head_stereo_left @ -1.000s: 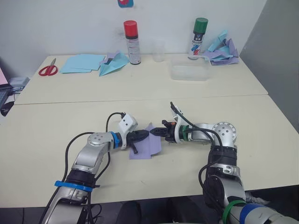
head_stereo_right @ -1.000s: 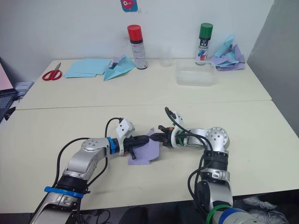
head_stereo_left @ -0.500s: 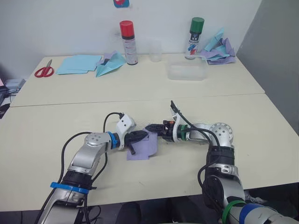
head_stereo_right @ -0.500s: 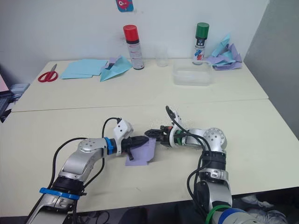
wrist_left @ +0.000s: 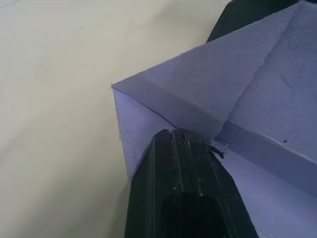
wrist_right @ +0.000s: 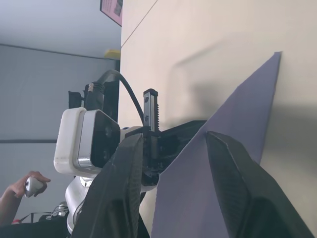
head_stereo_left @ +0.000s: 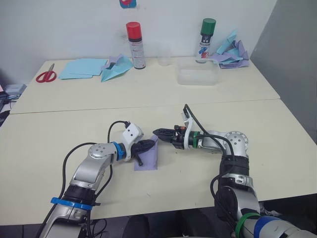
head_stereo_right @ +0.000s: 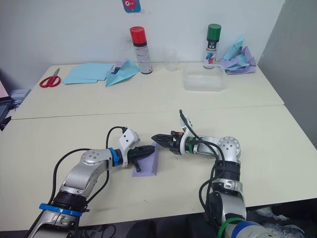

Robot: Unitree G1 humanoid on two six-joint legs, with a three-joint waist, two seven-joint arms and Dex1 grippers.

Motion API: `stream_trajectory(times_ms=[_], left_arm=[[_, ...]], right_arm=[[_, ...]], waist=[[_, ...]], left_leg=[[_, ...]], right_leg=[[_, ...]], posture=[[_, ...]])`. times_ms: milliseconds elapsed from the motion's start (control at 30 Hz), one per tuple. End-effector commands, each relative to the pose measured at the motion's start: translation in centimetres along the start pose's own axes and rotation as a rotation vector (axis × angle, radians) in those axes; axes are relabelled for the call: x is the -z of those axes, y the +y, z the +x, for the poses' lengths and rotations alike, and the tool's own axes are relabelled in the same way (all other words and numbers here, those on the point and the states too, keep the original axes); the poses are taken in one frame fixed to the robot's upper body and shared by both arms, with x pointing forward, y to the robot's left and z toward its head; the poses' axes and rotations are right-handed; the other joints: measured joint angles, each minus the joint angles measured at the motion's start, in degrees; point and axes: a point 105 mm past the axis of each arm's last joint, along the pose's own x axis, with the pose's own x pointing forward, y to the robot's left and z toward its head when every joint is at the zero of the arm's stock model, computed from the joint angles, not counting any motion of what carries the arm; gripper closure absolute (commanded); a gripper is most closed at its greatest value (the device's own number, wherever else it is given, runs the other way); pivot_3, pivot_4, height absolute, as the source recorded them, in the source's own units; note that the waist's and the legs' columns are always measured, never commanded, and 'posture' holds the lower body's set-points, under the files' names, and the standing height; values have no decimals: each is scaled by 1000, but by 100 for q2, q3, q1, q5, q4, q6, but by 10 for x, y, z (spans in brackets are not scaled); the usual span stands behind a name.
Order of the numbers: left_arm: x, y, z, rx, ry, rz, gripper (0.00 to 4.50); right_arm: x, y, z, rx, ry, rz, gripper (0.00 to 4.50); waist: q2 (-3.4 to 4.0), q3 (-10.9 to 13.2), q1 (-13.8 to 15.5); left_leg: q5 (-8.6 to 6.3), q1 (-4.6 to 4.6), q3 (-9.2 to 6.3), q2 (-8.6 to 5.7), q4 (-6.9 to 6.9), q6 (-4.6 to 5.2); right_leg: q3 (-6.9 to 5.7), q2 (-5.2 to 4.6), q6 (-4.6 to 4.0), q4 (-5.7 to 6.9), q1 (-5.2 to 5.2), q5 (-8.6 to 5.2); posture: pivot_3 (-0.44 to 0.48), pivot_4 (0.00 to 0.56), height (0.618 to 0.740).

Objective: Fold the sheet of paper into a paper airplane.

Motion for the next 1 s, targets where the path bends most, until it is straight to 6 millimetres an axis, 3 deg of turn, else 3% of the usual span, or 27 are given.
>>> stream_trajectory(times_ms=[33,200,233,500,800,1000], left_arm=[[31,-2,-4,-8,115,-61,4500],[29,0,-2,-8,110,-53,4500],[28,0,-2,-8,109,-52,4500],[25,6,-7,-32,99,-52,4500],[33,28,-44,-147,170,-70,4500],[15,44,-68,-205,139,-57,4500]], right_arm=[[12,36,25,-147,40,4,2801],[14,30,30,-126,42,26,4330],[15,28,31,-117,43,28,4466],[20,25,38,-96,59,4,4466],[30,18,45,-48,101,-153,4466],[33,1,55,62,131,-324,4466]], waist=[[0,0,0],[0,0,0],[0,0,0],[0,0,3],[0,0,-40],[-3,2,-57]], left_leg=[[0,0,0,0,0,0],[0,0,0,0,0,0],[0,0,0,-1,0,0],[0,0,0,-2,0,0],[0,4,-3,9,-2,0],[0,0,0,11,-2,0]], right_leg=[[0,0,0,0,0,0],[0,0,0,0,0,0],[0,0,0,0,0,0],[0,0,0,2,0,0],[-1,6,-13,21,-11,-7],[1,7,-13,23,-22,-8]], posture=[[0,150,740],[0,150,740],[0,150,740],[0,150,740],[0,150,740],[0,150,740]])
